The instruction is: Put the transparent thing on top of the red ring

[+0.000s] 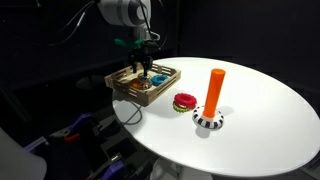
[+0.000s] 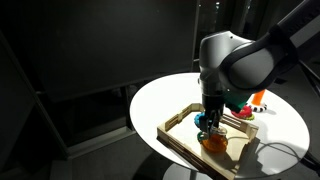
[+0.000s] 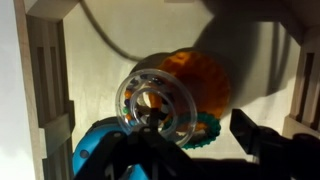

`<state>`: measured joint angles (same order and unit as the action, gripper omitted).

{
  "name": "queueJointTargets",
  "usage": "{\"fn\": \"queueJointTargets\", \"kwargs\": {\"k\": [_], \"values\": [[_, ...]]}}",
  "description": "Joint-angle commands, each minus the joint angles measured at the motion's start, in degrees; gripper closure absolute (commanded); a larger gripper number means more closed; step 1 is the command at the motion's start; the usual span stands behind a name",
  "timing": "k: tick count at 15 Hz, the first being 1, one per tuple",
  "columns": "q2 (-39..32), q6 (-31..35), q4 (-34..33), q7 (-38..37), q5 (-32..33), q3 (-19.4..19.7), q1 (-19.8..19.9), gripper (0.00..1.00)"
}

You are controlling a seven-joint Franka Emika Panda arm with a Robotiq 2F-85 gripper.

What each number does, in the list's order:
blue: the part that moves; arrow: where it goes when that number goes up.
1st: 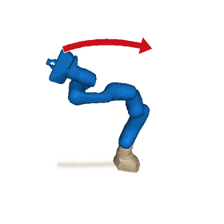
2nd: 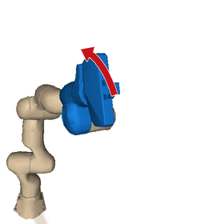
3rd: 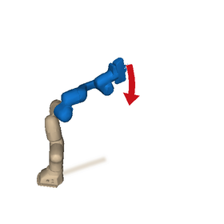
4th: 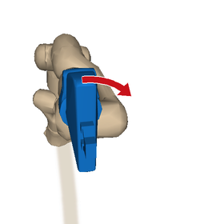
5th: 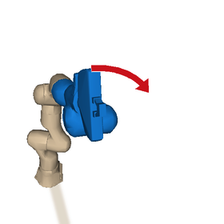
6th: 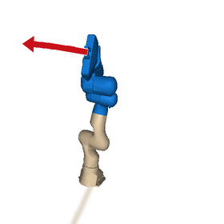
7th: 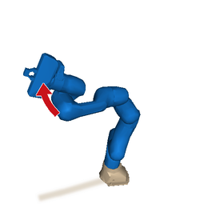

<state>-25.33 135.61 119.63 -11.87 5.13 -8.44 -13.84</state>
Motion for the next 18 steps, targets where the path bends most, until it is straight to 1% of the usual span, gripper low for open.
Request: {"fn": "queueJointTargets", "kwargs": {"k": [1, 2, 3, 6, 7, 8, 14, 18], "values": [[-0.40, -0.02, -1.20, 0.98, -0.69, 0.48, 0.03, 0.41], [-0.18, -0.03, -1.17, 0.97, -0.72, 0.53, 0.09, 0.56], [0.02, -0.04, -1.17, 0.93, -0.72, 0.61, 0.14, 0.67], [0.27, -0.07, -1.29, 0.94, -0.77, 0.85, 0.32, 0.92], [0.63, -0.05, -1.24, 1.04, -0.91, 0.91, 0.48, 0.95], [1.15, -0.13, -1.19, 1.12, -1.07, 0.97, 0.68, 0.91], [6.55, -0.64, -0.70, 2.45, -2.19, 1.02, 2.64, 0.91], [10.00, -1.21, -0.38, 0.93, -0.26, 3.13, 3.65, 0.91]]}}
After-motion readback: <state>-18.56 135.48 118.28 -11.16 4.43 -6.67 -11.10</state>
